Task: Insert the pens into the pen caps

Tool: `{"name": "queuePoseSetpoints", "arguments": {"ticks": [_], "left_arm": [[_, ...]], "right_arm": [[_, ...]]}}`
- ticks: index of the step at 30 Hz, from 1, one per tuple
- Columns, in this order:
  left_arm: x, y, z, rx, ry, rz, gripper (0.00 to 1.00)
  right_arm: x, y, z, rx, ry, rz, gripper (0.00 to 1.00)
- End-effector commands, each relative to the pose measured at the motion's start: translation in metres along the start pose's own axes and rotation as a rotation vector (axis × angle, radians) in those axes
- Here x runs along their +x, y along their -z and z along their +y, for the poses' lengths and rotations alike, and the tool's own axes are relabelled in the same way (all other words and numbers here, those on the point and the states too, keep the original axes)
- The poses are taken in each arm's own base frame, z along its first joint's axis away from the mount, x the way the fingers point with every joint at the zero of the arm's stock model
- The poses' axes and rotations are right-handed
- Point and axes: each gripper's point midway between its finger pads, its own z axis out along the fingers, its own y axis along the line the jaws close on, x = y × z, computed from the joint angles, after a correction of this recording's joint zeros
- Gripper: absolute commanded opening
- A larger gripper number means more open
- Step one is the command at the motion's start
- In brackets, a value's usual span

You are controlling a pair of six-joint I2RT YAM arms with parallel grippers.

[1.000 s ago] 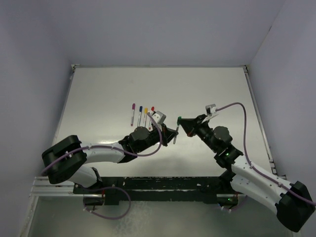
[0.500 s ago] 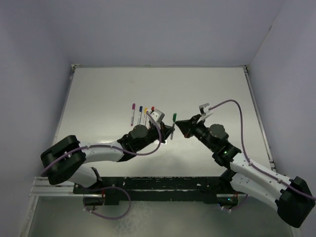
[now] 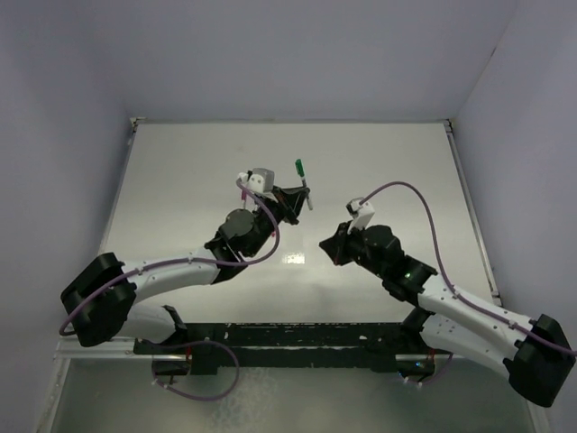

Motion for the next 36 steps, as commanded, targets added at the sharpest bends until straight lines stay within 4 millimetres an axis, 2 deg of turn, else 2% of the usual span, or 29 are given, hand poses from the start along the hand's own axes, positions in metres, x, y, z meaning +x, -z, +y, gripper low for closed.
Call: {"name": "queuePoseSetpoints", "arguments": {"ticks": [1, 5, 8, 13, 16, 21, 31, 36], "left_arm": [[0.010, -0.003, 0.026, -0.170, -0.059, 0.100, 0.00], [0.043, -0.010, 0.061, -0.317, -0.159, 0.302, 0.00], [0.072, -0.012, 0.083, -0.386, -0.204, 0.452, 0.00], [0.116, -0.013, 0.112, -0.481, -0.247, 0.647, 0.00], [0.137, -0.011, 0.127, -0.520, -0.255, 0.718, 0.00], [0.162, -0.009, 0.141, -0.542, -0.241, 0.785, 0.00], [0.190, 0.002, 0.168, -0.632, -0.173, 0.847, 0.00], [0.200, 0.006, 0.179, -0.675, -0.162, 0.865, 0.11]], "right_arm": [[-0.050, 0.012, -0.002, 0.083, 0.017, -0.133, 0.06], [-0.042, 0.020, -0.026, 0.231, -0.027, -0.091, 0.19], [-0.036, 0.028, -0.050, 0.374, -0.065, -0.083, 0.37], [-0.026, 0.036, -0.070, 0.486, -0.099, -0.063, 0.68], [-0.023, 0.041, -0.077, 0.532, -0.104, -0.054, 0.77], [-0.020, 0.041, -0.079, 0.543, -0.105, -0.044, 0.79], [-0.011, 0.036, -0.080, 0.532, -0.116, -0.028, 0.79], [-0.009, 0.034, -0.080, 0.532, -0.115, -0.020, 0.79]]}}
